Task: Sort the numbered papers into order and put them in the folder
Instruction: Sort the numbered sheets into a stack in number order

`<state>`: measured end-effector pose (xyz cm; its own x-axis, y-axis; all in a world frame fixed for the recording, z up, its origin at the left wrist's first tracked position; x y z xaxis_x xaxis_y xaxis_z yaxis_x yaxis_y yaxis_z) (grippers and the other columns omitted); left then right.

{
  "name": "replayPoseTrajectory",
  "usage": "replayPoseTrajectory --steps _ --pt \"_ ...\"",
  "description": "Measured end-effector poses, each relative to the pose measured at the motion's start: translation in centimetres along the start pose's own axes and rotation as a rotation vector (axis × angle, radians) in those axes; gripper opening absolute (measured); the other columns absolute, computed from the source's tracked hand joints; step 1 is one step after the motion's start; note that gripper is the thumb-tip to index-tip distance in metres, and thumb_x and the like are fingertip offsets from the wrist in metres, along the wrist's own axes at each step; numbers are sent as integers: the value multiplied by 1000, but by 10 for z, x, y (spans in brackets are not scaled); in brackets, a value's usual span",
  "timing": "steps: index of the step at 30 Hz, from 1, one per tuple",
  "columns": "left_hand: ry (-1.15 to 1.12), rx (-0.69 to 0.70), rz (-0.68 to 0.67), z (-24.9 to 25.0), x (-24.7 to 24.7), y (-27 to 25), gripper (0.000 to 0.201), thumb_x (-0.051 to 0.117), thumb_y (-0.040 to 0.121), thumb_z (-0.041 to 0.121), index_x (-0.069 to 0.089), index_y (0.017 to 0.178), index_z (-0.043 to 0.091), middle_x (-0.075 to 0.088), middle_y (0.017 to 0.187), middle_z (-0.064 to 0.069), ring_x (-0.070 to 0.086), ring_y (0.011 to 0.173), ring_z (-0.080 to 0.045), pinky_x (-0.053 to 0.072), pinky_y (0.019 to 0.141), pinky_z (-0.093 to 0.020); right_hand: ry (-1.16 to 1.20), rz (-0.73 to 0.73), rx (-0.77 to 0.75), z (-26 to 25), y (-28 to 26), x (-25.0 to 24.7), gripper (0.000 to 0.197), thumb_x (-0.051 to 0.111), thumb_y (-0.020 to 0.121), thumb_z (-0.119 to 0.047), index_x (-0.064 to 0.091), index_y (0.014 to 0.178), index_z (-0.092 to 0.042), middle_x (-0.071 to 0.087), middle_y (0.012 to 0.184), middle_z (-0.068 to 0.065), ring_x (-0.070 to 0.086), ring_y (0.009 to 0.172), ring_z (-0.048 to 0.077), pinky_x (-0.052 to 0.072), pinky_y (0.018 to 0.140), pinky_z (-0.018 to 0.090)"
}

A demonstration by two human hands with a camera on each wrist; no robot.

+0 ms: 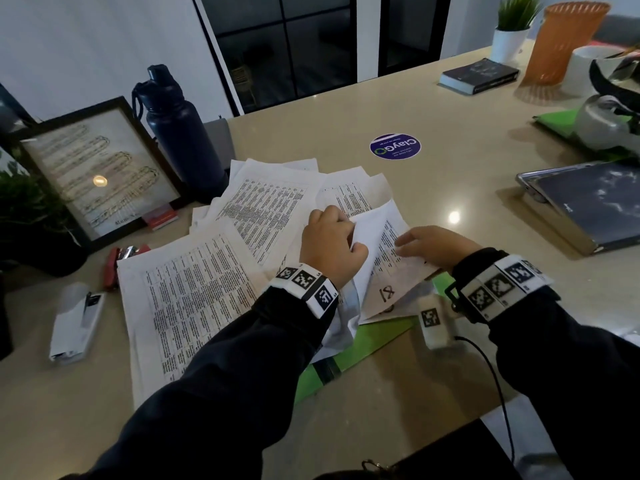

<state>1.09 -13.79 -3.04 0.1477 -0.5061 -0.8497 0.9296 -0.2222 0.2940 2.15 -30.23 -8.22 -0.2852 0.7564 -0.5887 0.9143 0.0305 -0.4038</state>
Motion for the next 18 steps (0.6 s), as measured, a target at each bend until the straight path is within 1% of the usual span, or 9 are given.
replayPoseTrajectory --steps 1,2,4,6,7,10,12,14,18 --pt "4 16 23 2 -2 -1 15 45 64 25 43 57 12 56 89 -9 46 88 -29 41 68 -35 -41 -10 -16 -4 3 0 30 61 88 -17 64 117 -13 63 117 9 59 95 23 50 89 36" --pt "10 31 53 3 -3 -2 16 45 64 25 42 55 13 55 84 -9 47 84 -29 42 65 -35 -63 -2 -24 -6 6 -1 27 60 87 -13 67 114 -14 63 118 9 58 94 21 47 93 34" --pt "3 54 123 4 -7 -3 22 41 66 28 41 51 12 55 81 -9 48 78 -29 44 60 -35 -19 27 -17 -9 9 -6 30 54 85 0 70 105 -17 65 114 9 58 83 19 48 83 28" --pt "-61 64 180 2 -14 -4 25 40 66 30 44 52 10 56 86 -10 49 80 -30 45 64 -37 24 75 -26 -16 8 -13 38 48 85 5 71 96 -22 65 109 8 59 78 18 50 73 24" --pt "-111 65 204 1 -20 -4 28 41 67 30 50 55 7 57 91 -10 49 84 -31 45 69 -37 20 113 -51 -23 3 -19 40 46 84 6 71 96 -23 65 108 7 59 80 18 50 73 25" --pt "-220 60 296 -6 -40 -8 31 44 70 29 55 60 2 56 100 -11 43 94 -23 42 78 -38 -87 324 -179 -46 -20 -45 44 40 84 4 71 106 -19 66 107 5 58 90 22 40 79 22" --pt "-278 73 378 -7 -52 -14 27 49 69 26 55 64 0 55 99 -10 42 94 -20 45 79 -43 -177 521 -272 -60 -41 -68 45 41 84 4 70 111 -17 68 113 10 60 99 30 40 78 25" --pt "-373 85 433 -6 -61 -18 24 53 69 22 58 77 0 51 97 -3 46 94 -23 47 80 -47 -189 686 -304 -67 -60 -93 46 40 85 3 67 116 -18 66 116 16 59 103 34 44 82 31" --pt "-561 14 437 -4 -70 -17 24 54 74 30 52 96 18 50 92 12 51 90 -12 41 82 -24 -234 959 -389 -79 -88 -128 49 37 87 -2 59 126 -22 64 119 14 58 105 36 46 89 41"
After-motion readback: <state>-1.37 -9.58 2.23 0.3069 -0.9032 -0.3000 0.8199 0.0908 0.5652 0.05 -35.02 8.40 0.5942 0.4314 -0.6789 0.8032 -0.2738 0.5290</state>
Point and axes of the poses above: each hand's wrist, its own y-axis towards the middle knuckle, its own x-axis out of the palm, z = x × y, the point moved 7 cm from there along y, towards the middle knuckle
